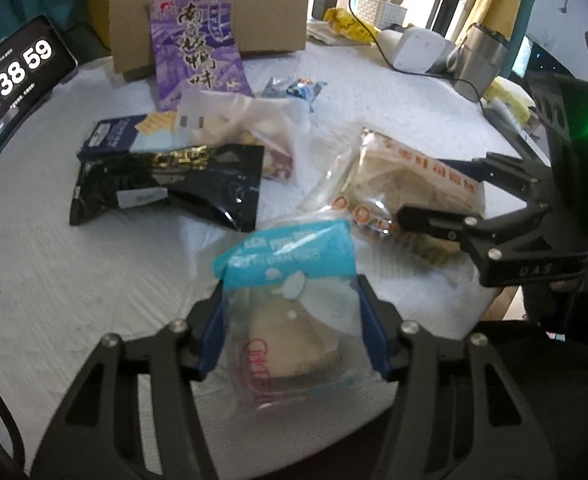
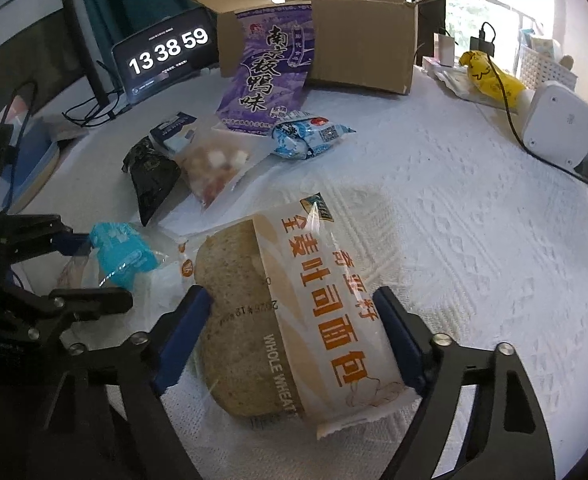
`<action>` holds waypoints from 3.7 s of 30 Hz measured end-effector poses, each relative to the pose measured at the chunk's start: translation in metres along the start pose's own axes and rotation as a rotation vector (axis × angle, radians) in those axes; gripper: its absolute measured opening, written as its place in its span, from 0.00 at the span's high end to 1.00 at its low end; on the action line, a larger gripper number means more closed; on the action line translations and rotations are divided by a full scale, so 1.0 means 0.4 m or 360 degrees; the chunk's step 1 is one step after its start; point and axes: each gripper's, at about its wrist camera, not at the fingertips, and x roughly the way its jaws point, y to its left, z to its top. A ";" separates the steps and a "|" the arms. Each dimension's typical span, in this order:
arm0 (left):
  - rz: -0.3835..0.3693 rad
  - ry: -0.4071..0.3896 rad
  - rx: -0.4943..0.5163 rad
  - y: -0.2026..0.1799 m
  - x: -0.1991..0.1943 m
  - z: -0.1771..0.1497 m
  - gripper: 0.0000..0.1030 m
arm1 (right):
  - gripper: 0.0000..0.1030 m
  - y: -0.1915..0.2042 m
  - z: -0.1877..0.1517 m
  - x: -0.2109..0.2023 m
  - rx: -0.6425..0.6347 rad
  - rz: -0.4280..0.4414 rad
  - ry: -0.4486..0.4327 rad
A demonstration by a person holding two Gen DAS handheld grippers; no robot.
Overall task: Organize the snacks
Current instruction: 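Grasp the clear blue-labelled bag with the left tool while the right tool grasps the whole wheat bread package, then lift the clear bag and bread package and carry them toward the box, then lower the bread package into the box and open the right tool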
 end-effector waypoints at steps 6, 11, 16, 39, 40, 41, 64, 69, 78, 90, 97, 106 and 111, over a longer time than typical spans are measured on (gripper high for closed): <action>0.0032 -0.0108 0.0027 0.002 -0.041 0.016 0.43 | 0.74 -0.028 0.026 -0.052 0.0040 -0.0004 -0.0095; 0.0032 -0.0170 0.0027 0.011 -0.067 0.025 0.43 | 0.82 -0.015 0.046 -0.074 -0.0022 -0.0035 -0.0144; 0.0035 -0.0254 0.0048 0.008 -0.103 0.037 0.43 | 0.85 -0.017 0.072 -0.120 -0.0065 -0.0118 -0.0222; 0.0195 -0.0604 -0.0048 0.116 -0.180 0.181 0.43 | 0.87 -0.049 0.267 -0.245 -0.0158 -0.0291 -0.0592; 0.0203 -0.0623 -0.0054 0.123 -0.185 0.190 0.43 | 0.87 -0.048 0.279 -0.247 -0.0164 -0.0289 -0.0606; 0.0210 -0.0643 -0.0060 0.131 -0.191 0.200 0.43 | 0.87 -0.047 0.290 -0.249 -0.0170 -0.0292 -0.0622; 0.0361 -0.0854 -0.0121 0.263 -0.218 0.379 0.43 | 0.87 -0.094 0.495 -0.248 -0.0205 -0.0339 -0.0811; 0.0385 -0.0907 -0.0123 0.276 -0.219 0.432 0.43 | 0.87 -0.113 0.538 -0.238 -0.0203 -0.0336 -0.0848; 0.0424 -0.0994 -0.0084 0.280 -0.208 0.536 0.43 | 0.87 -0.153 0.609 -0.221 -0.0157 -0.0309 -0.0917; 0.0414 -0.1069 -0.0089 0.295 -0.182 0.646 0.43 | 0.86 -0.217 0.689 -0.211 -0.0067 -0.0339 -0.1043; 0.0399 -0.1102 -0.0143 0.314 -0.155 0.706 0.43 | 0.87 -0.232 0.740 -0.180 -0.0063 -0.0353 -0.1077; 0.0405 -0.1078 -0.0113 0.334 -0.085 0.797 0.43 | 0.86 -0.248 0.825 -0.120 -0.0071 -0.0406 -0.1097; 0.0403 -0.1051 -0.0108 0.355 -0.045 0.856 0.42 | 0.86 -0.269 0.872 -0.087 -0.0011 -0.0371 -0.1093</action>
